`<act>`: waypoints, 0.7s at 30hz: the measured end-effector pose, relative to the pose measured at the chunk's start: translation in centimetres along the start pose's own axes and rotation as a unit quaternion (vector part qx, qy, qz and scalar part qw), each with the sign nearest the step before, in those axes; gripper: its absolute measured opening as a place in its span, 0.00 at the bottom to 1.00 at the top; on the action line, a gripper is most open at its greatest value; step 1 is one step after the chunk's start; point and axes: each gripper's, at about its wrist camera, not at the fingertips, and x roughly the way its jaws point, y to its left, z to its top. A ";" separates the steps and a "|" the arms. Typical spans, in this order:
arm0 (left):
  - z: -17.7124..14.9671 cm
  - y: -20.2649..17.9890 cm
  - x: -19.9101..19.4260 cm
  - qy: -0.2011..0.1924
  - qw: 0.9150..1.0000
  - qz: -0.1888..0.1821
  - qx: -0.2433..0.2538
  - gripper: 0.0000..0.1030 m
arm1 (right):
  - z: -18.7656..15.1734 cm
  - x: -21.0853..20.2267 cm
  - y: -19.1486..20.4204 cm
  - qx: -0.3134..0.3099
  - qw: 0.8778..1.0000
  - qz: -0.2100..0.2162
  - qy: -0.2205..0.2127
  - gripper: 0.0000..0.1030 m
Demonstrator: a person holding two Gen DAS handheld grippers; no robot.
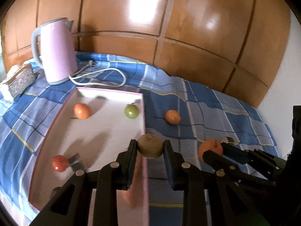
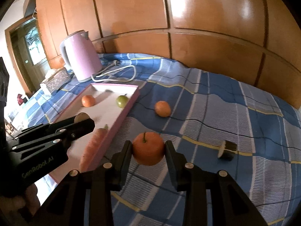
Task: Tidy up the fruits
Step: 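Carry the small fruit and tangerine into the tray and open both grippers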
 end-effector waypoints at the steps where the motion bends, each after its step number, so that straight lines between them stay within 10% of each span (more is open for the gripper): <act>1: -0.1 0.6 -0.3 -0.001 1.000 0.003 -0.005 0.27 | 0.0 0.0 0.4 -0.003 1.000 0.002 0.000 0.35; 21: -0.2 11.6 -4.1 -0.028 0.995 0.063 -0.075 0.27 | 2.2 2.2 8.7 -0.055 0.996 0.073 0.016 0.35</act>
